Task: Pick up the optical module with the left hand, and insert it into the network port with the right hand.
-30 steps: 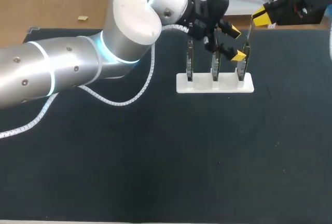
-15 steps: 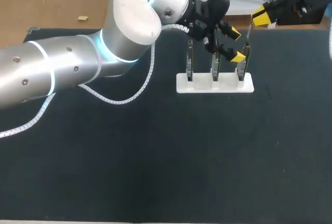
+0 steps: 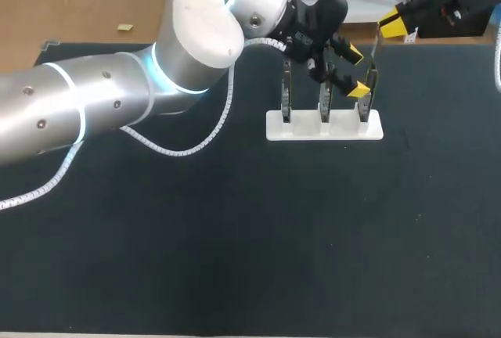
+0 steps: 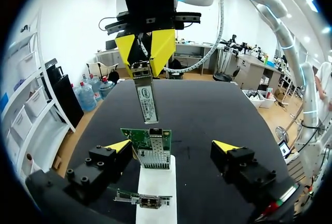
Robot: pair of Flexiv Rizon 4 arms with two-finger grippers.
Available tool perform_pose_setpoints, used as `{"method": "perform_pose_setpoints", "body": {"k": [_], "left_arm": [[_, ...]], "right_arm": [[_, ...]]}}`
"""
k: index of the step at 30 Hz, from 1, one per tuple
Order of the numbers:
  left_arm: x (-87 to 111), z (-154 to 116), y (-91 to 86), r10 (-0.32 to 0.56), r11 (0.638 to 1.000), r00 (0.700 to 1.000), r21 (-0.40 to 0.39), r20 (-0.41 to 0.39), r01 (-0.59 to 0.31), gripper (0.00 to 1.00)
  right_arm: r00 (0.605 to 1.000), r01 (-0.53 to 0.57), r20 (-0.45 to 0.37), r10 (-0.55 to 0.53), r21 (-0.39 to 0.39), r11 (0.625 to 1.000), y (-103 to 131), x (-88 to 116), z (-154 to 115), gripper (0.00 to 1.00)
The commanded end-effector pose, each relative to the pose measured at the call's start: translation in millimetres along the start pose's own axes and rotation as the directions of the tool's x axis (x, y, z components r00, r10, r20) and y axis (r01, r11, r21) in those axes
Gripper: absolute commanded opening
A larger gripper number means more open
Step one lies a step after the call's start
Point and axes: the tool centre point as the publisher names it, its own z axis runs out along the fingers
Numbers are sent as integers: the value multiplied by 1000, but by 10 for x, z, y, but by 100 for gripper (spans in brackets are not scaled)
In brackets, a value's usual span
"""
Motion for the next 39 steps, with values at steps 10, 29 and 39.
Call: {"method": "perform_pose_setpoints", "body": {"k": [10,29,39], "left_arm": [[-14,15,34,-3,1000,1000,7,-15,3,100],[13,2,22,-3,1000,999,16,-36,4,100],[13,2,22,-3,1000,999,16,-36,4,100]], "right_arm": [[1000,-3,4,3,1,1000,-15,8,0,0],[1000,-4,-2,4,14,1000,39,68,46,0],[999,17,-31,-17,12,1000,62,104,33,0]]}}
